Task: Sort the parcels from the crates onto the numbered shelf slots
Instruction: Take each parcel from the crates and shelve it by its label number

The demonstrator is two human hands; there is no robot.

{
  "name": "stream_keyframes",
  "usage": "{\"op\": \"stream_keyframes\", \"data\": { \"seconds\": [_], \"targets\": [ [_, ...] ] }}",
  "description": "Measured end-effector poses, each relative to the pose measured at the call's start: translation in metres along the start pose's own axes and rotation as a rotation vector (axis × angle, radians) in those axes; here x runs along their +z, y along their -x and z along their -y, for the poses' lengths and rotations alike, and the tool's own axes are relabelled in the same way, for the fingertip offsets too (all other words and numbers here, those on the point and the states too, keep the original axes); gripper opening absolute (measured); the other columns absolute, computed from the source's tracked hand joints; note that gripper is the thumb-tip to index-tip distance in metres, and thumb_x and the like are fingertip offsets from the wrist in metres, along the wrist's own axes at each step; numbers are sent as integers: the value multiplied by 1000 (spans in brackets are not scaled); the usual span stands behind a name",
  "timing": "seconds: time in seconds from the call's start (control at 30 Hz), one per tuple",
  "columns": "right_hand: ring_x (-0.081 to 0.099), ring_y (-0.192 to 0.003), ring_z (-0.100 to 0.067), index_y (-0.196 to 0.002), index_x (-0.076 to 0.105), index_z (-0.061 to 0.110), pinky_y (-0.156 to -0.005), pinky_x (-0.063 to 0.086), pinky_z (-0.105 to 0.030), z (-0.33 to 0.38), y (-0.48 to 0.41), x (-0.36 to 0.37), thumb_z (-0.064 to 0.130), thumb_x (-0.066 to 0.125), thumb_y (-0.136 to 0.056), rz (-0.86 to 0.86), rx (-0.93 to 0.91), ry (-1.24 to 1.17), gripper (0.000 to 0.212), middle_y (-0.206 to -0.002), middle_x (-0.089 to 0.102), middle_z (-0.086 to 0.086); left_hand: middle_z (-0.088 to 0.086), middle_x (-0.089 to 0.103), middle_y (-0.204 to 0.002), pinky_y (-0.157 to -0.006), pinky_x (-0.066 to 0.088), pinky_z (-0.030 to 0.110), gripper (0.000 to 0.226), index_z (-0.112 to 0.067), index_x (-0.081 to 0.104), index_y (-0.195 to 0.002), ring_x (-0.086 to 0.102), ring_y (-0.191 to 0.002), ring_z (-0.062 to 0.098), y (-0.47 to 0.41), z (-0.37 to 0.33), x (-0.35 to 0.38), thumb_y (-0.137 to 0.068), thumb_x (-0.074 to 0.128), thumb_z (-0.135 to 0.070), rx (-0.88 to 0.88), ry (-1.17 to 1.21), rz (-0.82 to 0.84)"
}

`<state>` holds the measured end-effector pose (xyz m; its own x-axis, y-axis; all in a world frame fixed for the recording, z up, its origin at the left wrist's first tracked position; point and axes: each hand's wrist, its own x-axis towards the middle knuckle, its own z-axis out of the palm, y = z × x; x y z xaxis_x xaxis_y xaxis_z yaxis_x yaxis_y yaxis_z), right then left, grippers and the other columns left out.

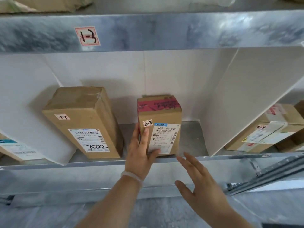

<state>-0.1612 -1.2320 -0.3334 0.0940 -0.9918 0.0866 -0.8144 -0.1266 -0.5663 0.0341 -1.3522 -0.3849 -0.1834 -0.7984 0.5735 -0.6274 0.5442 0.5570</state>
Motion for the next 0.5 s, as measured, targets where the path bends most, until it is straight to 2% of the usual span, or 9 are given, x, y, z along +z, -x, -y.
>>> {"op": "stream_keyframes", "data": {
  "seconds": [0.1,0.3,0.4,0.5],
  "targets": [
    [21,-140,2,-130,4,71,-107,32,-23,-3,-2,3,56,50,-88,5,-11,-15,65,-149,-1,38,28,21,-154,-105,44,46,92,-38,-1,-156,32,-143,29,2,6,6,-90,64,-31,50,16,-42],
    [19,-140,2,-137,7,64,-108,30,-23,-6,1,8,57,47,-88,12,-18,-8,64,-151,2,36,31,20,-154,-103,47,45,106,-38,-4,-155,34,-141,34,8,14,3,-86,73,-16,96,-1,6],
    [16,-141,3,-136,3,66,-110,31,-25,-2,3,8,63,39,-86,29,-21,19,61,-150,-2,37,36,21,-153,-99,48,53,112,-38,-3,-155,38,-137,43,7,11,-4,-82,77,-9,108,-18,45],
    [17,-142,0,-135,3,66,-112,33,-29,2,6,6,60,42,-88,39,-25,23,61,-152,-1,35,33,18,-155,-98,49,56,109,-39,-4,-155,35,-140,42,11,5,-12,-84,75,-13,100,-57,94]
  ]
}}
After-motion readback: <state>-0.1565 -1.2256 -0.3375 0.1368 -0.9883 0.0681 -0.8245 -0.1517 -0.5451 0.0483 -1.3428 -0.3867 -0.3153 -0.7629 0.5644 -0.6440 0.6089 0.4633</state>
